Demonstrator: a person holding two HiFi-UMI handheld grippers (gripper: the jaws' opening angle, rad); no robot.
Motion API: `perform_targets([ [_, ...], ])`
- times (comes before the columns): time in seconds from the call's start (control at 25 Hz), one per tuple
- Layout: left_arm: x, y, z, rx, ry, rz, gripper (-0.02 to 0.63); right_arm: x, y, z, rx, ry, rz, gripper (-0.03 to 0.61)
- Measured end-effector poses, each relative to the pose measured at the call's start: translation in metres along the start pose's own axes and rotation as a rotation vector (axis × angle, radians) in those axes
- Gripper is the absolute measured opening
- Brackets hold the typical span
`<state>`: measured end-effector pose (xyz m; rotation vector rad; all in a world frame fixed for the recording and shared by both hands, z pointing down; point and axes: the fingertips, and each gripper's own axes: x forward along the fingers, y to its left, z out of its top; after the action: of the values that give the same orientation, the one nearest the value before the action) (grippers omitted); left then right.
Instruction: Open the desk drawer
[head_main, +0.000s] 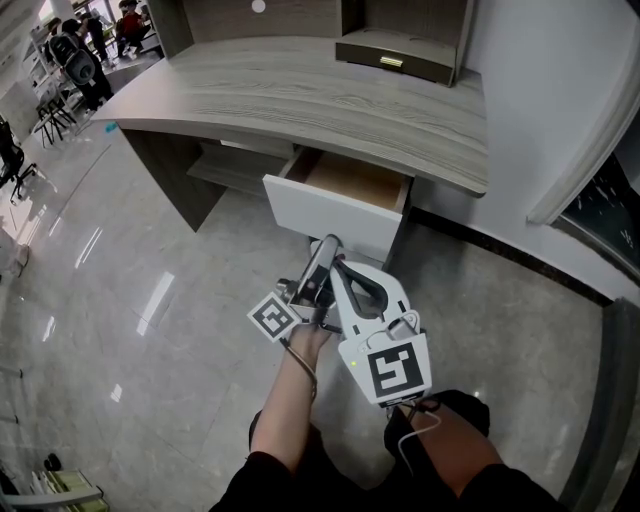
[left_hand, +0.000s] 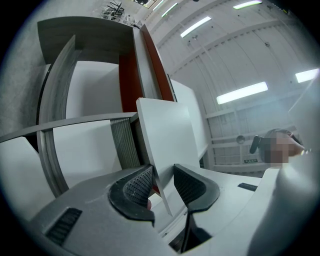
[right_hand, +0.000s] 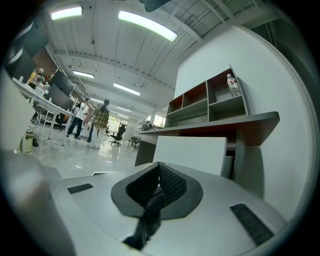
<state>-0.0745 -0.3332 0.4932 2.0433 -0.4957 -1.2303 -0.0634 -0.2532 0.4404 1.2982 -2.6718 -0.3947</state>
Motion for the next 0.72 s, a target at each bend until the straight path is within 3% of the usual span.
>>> perform_targets([
  [0.4, -0.009, 0.007, -0.003, 0.034, 0.027, 0.035, 0.104, -0.002, -0.004, 0.001, -0.003, -0.004, -0.008, 0.006],
  [0.6, -0.02, 0.014, -0.005, 0.059, 0.04, 0.079, 0.015, -0.004, -0.005, 0.002, -0.01, -0.004, -0.01, 0.006],
  [0.72, -0.027, 0.017, -0.009, 0.071, 0.056, 0.107, 0.003, -0.008, -0.004, 0.003, -0.023, -0.009, -0.012, 0.006],
])
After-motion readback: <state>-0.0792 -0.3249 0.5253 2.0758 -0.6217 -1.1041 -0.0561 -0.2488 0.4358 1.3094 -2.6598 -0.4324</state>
